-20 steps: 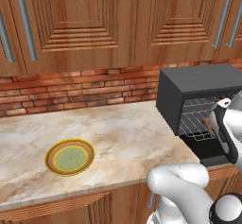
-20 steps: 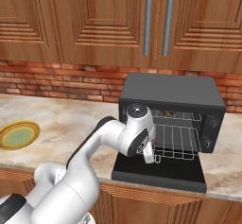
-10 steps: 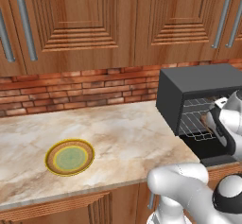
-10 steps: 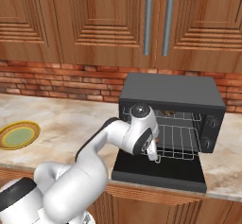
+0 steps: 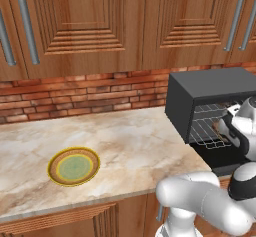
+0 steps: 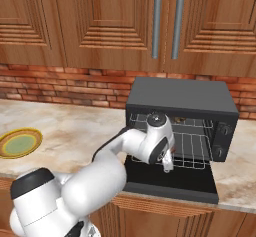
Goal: Open the toaster oven door. Place the bread on the top rack in the toaster oven and place the chicken drumstick on the bottom rack.
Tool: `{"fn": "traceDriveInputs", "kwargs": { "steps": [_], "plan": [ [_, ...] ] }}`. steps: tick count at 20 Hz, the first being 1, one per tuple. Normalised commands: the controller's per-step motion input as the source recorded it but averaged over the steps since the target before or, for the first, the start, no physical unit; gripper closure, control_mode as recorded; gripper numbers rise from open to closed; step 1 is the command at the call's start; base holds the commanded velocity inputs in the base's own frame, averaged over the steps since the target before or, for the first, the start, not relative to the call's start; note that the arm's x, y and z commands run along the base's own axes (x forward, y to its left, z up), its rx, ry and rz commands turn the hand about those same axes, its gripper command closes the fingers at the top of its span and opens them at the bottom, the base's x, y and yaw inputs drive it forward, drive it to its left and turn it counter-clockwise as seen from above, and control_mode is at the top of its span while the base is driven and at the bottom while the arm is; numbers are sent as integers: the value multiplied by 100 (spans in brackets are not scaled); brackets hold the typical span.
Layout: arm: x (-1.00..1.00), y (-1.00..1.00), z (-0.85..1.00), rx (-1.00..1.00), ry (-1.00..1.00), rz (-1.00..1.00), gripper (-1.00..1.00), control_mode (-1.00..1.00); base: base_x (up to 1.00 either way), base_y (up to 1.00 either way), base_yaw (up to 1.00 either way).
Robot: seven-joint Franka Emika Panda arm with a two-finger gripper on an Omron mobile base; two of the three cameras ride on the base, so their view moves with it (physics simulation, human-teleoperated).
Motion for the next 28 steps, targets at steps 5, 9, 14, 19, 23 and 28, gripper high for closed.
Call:
{"fn": "traceDriveInputs", "kwargs": {
  "steps": [5, 9, 14, 19, 23, 28],
  "plan": [
    [7, -10, -22, 0, 0, -1, 100, -100, 0, 0, 0],
    [7, -7, -13, 1, 0, -3, 100, -100, 0, 0, 0],
    [9, -4, 0, 3, 2, -3, 100, -100, 0, 0, 0],
    [3, 0, -8, 0, 4, -4, 100, -100, 0, 0, 0],
    [1, 0, -6, 0, 1, -3, -100, -100, 0, 0, 0],
    [0, 0, 0, 2, 0, -1, -100, -100, 0, 0, 0]
  ]
}}
